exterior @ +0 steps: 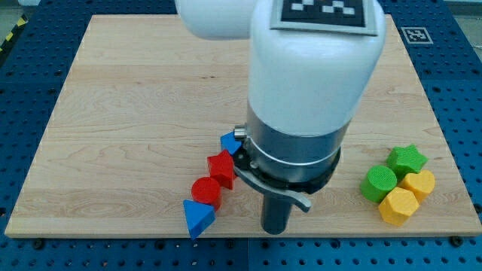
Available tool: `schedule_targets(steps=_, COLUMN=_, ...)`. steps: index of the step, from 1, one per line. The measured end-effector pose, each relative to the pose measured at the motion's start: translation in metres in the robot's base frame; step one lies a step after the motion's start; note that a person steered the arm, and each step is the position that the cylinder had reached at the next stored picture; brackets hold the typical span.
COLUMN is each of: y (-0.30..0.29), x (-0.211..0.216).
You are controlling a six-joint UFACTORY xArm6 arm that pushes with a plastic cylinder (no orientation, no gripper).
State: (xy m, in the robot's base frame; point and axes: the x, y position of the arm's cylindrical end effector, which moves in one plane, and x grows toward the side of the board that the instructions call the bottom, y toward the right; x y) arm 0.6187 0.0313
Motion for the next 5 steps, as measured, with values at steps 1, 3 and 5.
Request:
schedule_targets(steps=1, y=-0.035, x=-0.001)
schedule_targets(steps=3, y=-0.265, x=-0.001)
schedule_targets(steps=5, y=-0.314, x=-0.001)
